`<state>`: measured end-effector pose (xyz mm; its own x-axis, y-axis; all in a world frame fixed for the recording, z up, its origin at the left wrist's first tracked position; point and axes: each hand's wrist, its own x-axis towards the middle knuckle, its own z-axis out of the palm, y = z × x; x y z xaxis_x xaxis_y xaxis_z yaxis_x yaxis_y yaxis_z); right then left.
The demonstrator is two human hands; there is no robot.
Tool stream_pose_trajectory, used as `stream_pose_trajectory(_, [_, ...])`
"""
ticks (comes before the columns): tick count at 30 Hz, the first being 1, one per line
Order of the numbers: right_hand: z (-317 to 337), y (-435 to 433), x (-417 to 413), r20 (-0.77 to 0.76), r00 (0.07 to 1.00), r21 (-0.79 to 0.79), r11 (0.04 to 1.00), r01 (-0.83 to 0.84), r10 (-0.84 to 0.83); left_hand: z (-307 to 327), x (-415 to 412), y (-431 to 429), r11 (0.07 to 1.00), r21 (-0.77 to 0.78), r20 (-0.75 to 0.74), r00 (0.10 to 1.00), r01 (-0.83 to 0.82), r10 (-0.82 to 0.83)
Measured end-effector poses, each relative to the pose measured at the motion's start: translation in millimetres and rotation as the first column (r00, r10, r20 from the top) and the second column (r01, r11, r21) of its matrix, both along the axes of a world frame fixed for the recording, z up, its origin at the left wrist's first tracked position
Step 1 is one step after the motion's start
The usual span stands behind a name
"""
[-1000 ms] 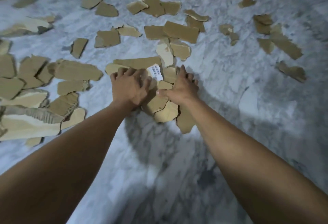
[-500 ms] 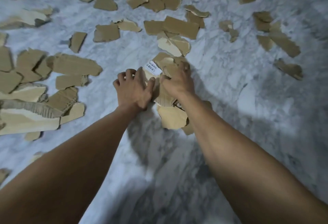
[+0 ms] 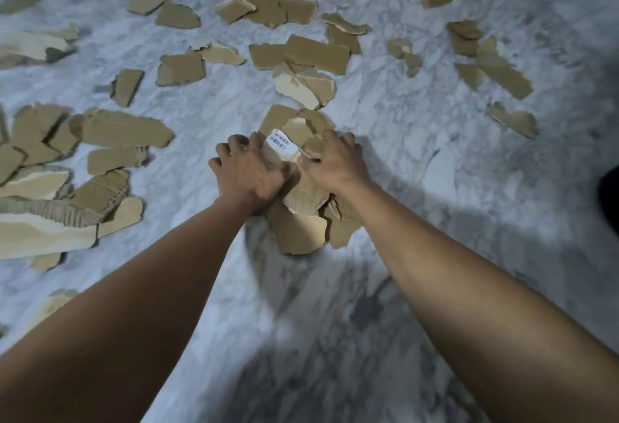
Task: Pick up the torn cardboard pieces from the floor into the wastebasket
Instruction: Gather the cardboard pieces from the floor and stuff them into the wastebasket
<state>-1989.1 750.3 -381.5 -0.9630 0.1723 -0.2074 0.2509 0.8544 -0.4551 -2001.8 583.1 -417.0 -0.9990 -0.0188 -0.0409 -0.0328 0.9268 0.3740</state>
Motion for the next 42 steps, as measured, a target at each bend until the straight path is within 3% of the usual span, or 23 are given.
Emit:
stream_pose_trajectory(3, [3.6, 3.6, 18.4, 0.058, 0.991, 0.0, 0.992, -0.125, 0.124, 0.4, 0.5, 5.3, 0.995, 0.095, 0.019, 1.0, -0.026, 0.025])
stream_pose_trajectory(5, [6.2, 8.1, 29.0, 0.023, 0.993, -0.058, 0.992, -0.112, 0.114, -1.4, 5.0, 8.8, 0.99, 0.134, 0.004, 0.999, -0.035, 0.035])
stream_pose_trajectory(7, [3.8, 15.9, 44.6, -0.004, 0.995, -0.059, 0.993, 0.097, -0.098, -2.3, 6.6, 7.4, 0.995, 0.098, -0.025, 1.0, 0.001, 0.002])
stream_pose_trajectory(9, [-5.3, 14.0, 71.3, 0.038, 0.894, -0.023, 0.894, 0.448, -0.447, 0.4, 5.2, 2.7, 0.998, 0.06, -0.022, 1.0, 0.012, -0.011])
stream_pose_trajectory(11, [-14.3, -3.3, 89.4, 0.074, 0.803, -0.027, 0.803, 0.595, -0.592, 6.3, 4.6, 7.9, 0.996, 0.092, 0.026, 1.0, 0.0, -0.003])
stream_pose_trajectory(15, [-9.8, -32.2, 67.3, 0.066, 0.791, -0.226, 0.763, 0.606, -0.608, 11.8, 17.4, 24.5, 0.988, 0.15, 0.069, 0.996, 0.038, -0.049])
stream_pose_trajectory(20, [-10.6, -30.3, 54.9, -0.07, 0.861, -0.238, 0.847, 0.475, -0.503, 19.9, 28.4, 36.3, 0.968, 0.246, 0.159, 0.987, -0.047, 0.007])
stream_pose_trajectory(23, [-15.6, -27.7, 53.5, -0.107, 0.843, -0.434, 0.788, 0.437, -0.527, 25.8, 33.0, 37.1, 0.942, 0.325, 0.186, 0.982, -0.085, 0.024])
stream_pose_trajectory(25, [-13.6, -25.1, 56.5, -0.122, 0.815, -0.571, 0.712, 0.409, -0.566, 30.9, 34.5, 38.4, 0.877, 0.464, 0.218, 0.976, -0.126, 0.025])
stream_pose_trajectory(28, [-4.6, -13.2, 62.0, -0.105, 0.785, -0.654, 0.637, 0.408, -0.61, 38.7, 38.1, 52.6, 0.642, 0.726, 0.271, 0.961, -0.246, 0.062])
stream_pose_trajectory(32, [21.1, 28.1, 68.5, -0.104, 0.775, -0.702, 0.598, 0.387, -0.623, 58.9, 45.1, 87.8, 0.413, 0.858, 0.323, 0.946, -0.306, 0.028])
stream_pose_trajectory(37, [77.3, 99.2, 84.4, -0.171, 0.748, -0.682, 0.625, 0.381, -0.642, 116.1, 53.6, 158.6, 0.339, 0.918, 0.24, 0.968, -0.203, -0.068])
stream_pose_trajectory(42, [164.1, 183.9, 103.8, -0.339, 0.648, -0.647, 0.669, 0.365, -0.682, 197.2, 62.9, 251.8, 0.303, 0.953, 0.014, 0.99, 0.03, -0.144])
